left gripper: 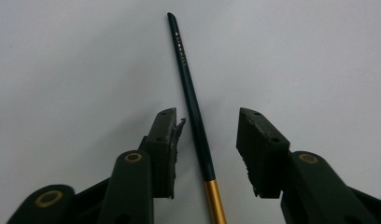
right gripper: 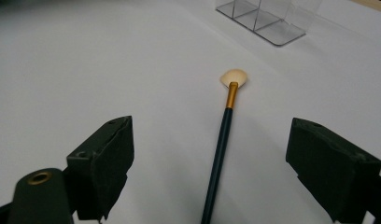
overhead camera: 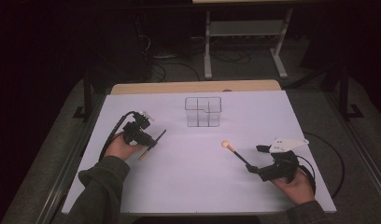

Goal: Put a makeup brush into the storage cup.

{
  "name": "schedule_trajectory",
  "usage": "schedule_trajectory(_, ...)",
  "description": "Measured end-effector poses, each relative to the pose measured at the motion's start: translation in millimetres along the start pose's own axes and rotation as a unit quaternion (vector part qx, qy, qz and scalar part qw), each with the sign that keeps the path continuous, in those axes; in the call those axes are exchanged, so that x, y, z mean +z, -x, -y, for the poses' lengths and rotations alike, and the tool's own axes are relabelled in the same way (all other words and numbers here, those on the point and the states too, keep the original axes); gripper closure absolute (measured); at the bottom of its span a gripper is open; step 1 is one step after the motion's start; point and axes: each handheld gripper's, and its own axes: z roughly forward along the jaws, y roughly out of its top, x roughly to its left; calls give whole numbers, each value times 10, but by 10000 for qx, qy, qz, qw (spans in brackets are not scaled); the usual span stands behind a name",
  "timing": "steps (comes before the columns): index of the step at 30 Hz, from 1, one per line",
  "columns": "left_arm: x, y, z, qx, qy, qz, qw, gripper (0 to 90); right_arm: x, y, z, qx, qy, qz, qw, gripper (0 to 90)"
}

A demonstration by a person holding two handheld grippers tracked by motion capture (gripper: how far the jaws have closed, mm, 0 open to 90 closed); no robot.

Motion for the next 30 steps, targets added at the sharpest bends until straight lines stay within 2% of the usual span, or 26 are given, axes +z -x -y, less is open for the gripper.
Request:
schedule_trajectory(2, 28, 7, 5, -31, -91, 5, 10000, 610, 0, -2, 0, 6, 4, -5, 10000, 144)
schedule_trajectory(9, 50, 25, 2, -81, -150, -11, 9999, 657, 1, -31, -17, -68, -20, 11, 10000, 147)
schedule_trajectory(19, 88, 27, 15, -42, -253, -66, 9996, 714, -24, -11, -5, -1, 25, 11, 10000, 147)
schedule_trajectory(21, 103, 30, 19, -104, -312, -28, 9995, 729, -22, -10, -5, 7, 22, -6, 10000, 147)
schedule_trajectory(22, 97, 8, 20, 44, -453, -56, 9989, 732, -21, -11, -5, 8, 15, -13, 10000, 147)
schedule_trajectory(25, 113, 19, 26, 62, -490, -101, 9987, 757, -18, -18, -6, -21, -1, -15, 10000, 148)
schedule_trajectory(30, 133, 74, 15, 96, -471, -318, 9983, 809, -3, -22, -5, -35, -36, 1, 10000, 148)
